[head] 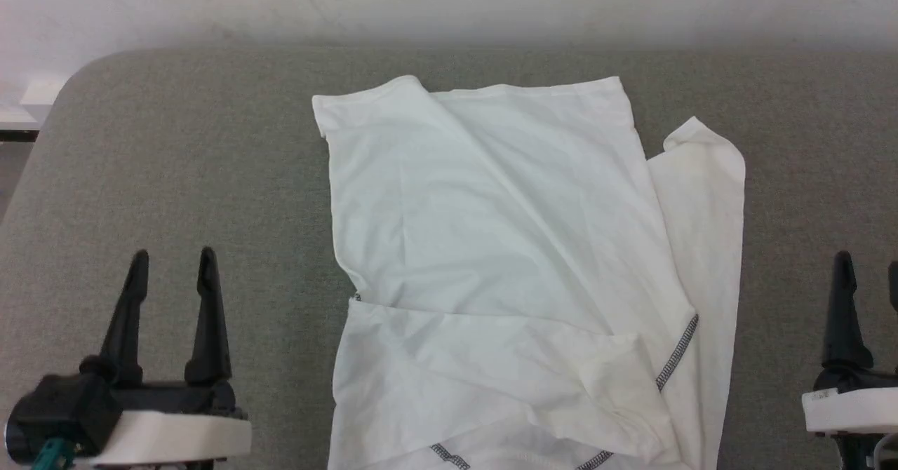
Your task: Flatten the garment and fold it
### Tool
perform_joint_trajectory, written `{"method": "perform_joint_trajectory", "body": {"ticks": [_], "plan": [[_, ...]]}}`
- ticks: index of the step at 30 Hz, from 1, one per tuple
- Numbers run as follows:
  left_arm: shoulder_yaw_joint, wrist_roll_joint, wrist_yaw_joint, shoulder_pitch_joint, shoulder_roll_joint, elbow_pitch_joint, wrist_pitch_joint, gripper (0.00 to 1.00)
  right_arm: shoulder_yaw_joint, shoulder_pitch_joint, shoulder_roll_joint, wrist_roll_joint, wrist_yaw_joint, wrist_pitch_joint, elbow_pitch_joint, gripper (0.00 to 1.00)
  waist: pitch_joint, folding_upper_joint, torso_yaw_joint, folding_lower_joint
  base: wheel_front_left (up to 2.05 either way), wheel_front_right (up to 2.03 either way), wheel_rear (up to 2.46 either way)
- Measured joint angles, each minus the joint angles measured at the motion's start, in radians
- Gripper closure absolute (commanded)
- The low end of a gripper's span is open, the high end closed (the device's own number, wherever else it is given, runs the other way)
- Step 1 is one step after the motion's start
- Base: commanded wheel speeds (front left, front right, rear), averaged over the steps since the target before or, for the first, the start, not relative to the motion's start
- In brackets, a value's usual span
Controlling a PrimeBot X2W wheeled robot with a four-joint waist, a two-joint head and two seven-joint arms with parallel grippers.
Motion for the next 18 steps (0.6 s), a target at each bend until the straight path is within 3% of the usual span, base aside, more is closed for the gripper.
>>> {"method": "perform_joint_trajectory", "body": {"ticks": [9,18], "plan": [[0.138,0.072,-0.188,0.077,-0.21,0.045,0.0,0.0,0.021,0.017,0.0,0.021,0.0,-0.03,0.055,0.0,-0.007,0.0,0.015,0.0001,0.0,0.0,0.0],[0.211,0.134,-0.314,0.072,-0.306,0.081,0.0,0.0,0.014,-0.038,0.0,-0.045,0.0,0.012,0.015,0.0,0.012,0.0001,0.006,0.0001,0.0,0.0,0.0]]}}
